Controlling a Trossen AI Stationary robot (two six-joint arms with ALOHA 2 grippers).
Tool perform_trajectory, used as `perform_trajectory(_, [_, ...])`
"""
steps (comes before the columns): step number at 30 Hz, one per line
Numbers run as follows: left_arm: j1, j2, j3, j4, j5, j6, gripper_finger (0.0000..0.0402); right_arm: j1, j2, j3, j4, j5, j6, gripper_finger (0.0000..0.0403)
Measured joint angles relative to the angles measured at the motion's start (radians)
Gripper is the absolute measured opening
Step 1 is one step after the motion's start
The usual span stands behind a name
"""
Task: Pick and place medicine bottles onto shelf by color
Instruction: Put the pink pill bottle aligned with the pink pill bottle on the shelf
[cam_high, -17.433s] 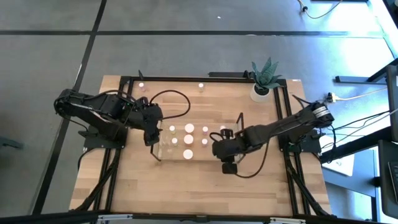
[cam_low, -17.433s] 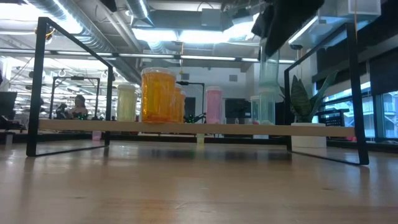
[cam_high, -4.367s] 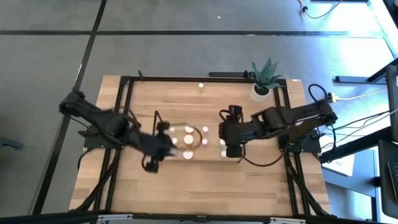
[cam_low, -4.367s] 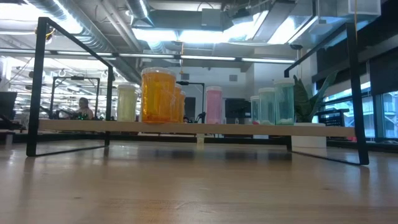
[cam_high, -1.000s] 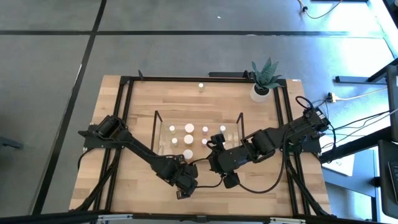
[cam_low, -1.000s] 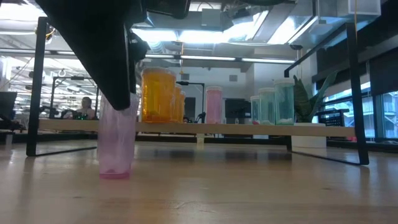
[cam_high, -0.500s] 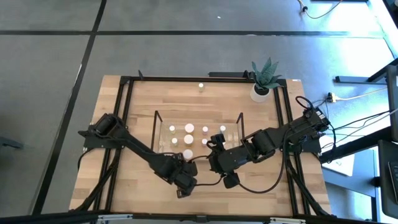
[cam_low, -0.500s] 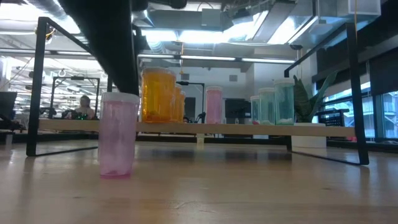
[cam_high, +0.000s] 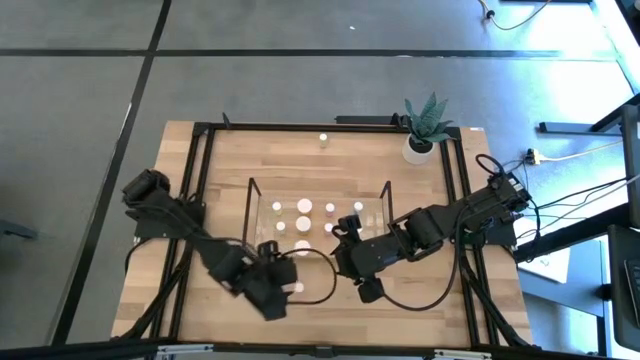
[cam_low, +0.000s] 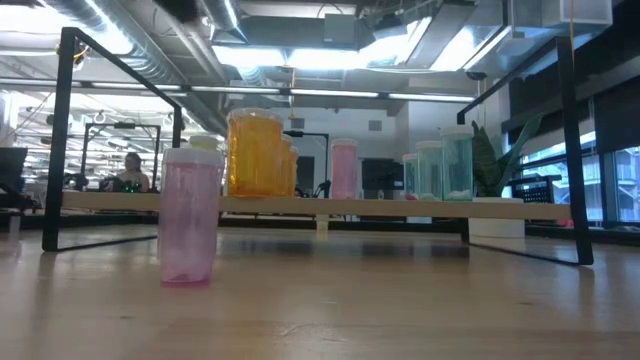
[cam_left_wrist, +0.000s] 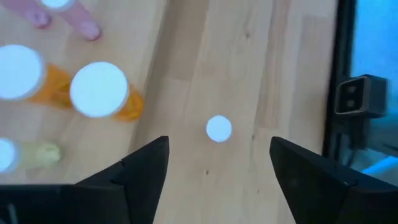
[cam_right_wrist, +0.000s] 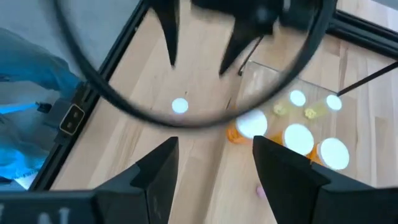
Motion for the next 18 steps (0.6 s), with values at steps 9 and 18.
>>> perform_trajectory(9, [-0.152,-0.054,0.000,-0.071,-0.178,-0.177,0.0275,0.000,0.000,0.000,0.029,0.000,0.001,0.0209])
perform_trajectory(18, [-0.294,-0.054,0.000,-0.120,-0.395,-0.393,0.0275,0.000,0.004,0.000,0.056,-0.002,0.050,0.0209])
